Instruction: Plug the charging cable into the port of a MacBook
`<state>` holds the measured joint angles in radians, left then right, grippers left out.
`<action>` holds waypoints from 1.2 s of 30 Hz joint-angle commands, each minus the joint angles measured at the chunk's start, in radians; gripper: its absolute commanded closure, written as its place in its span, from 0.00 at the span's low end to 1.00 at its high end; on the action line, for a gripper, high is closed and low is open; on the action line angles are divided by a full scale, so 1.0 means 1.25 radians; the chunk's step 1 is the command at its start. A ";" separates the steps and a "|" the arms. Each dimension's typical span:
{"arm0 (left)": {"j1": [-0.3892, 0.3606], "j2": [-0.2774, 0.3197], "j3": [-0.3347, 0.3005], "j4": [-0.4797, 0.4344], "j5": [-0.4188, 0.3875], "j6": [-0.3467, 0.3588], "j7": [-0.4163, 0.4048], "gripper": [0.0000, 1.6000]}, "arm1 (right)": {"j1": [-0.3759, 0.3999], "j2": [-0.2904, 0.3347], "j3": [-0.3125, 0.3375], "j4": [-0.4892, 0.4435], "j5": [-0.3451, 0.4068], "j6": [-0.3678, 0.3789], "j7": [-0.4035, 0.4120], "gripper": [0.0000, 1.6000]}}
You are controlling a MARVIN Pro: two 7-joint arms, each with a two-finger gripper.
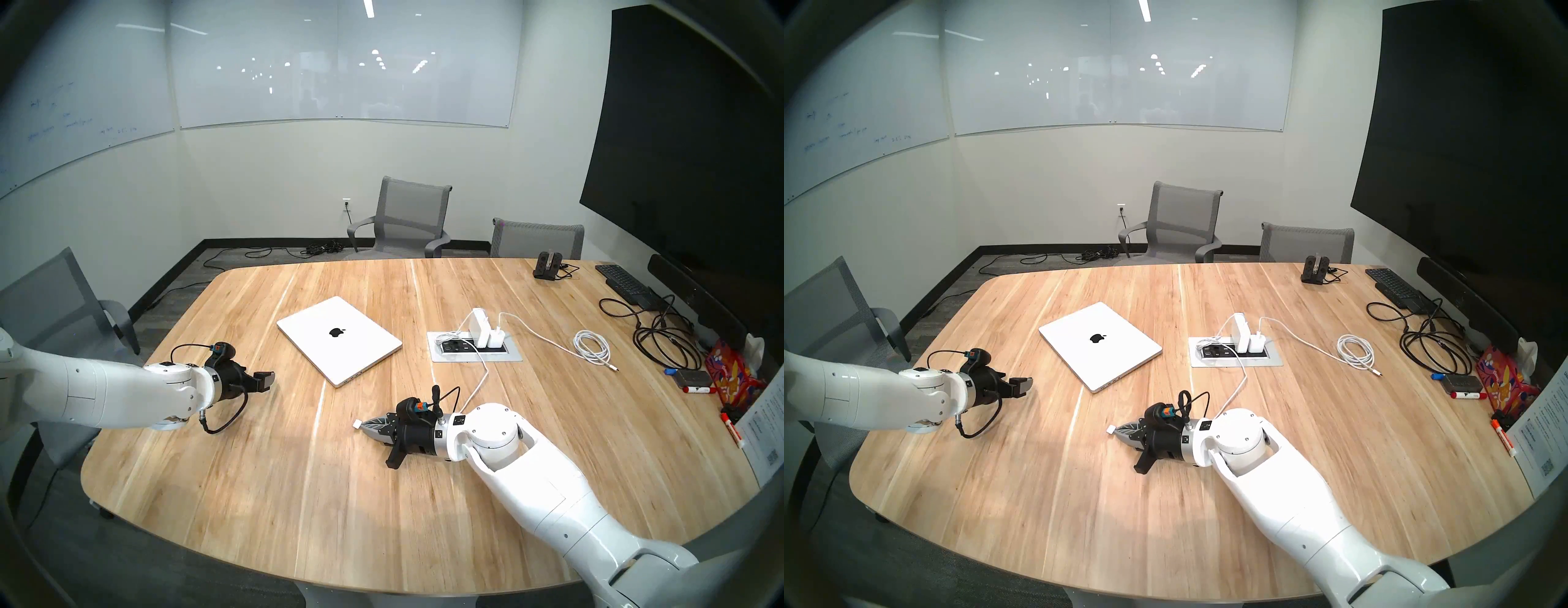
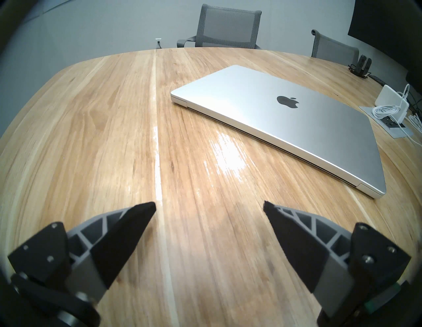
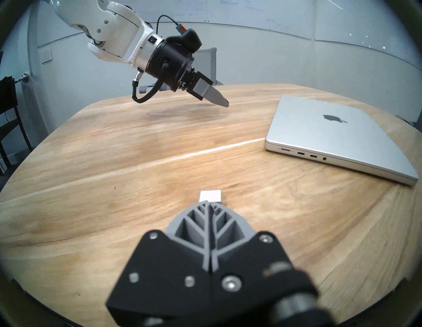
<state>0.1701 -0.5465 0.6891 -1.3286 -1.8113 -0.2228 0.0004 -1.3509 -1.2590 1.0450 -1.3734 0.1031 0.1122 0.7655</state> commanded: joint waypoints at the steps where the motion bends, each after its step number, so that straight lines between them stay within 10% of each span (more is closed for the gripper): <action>1: -0.011 -0.001 -0.008 0.000 0.000 -0.002 0.000 0.00 | 0.025 -0.009 0.004 0.009 0.004 -0.010 0.009 1.00; 36: -0.011 -0.001 -0.008 0.000 0.000 -0.003 0.000 0.00 | 0.043 -0.042 0.037 0.067 0.011 -0.048 0.002 1.00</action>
<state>0.1701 -0.5465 0.6891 -1.3286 -1.8113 -0.2228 0.0003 -1.2901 -1.3028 1.0860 -1.2508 0.1104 0.0647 0.7764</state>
